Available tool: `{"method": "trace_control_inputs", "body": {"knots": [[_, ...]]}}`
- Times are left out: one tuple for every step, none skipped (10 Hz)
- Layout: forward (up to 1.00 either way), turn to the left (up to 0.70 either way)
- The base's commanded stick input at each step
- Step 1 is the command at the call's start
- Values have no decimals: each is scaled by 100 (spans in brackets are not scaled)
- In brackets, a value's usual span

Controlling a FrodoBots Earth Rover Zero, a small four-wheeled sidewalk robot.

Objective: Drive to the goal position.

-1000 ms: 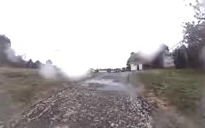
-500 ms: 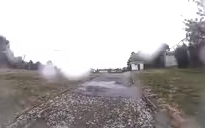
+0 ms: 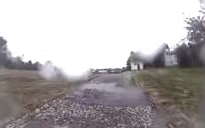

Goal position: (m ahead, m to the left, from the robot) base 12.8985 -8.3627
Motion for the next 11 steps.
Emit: {"method": "trace_control_inputs", "body": {"knots": [[85, 0], [85, 0], [85, 0], [85, 0], [85, 0], [85, 0], [85, 0], [85, 0], [85, 0], [85, 0], [85, 0]]}}
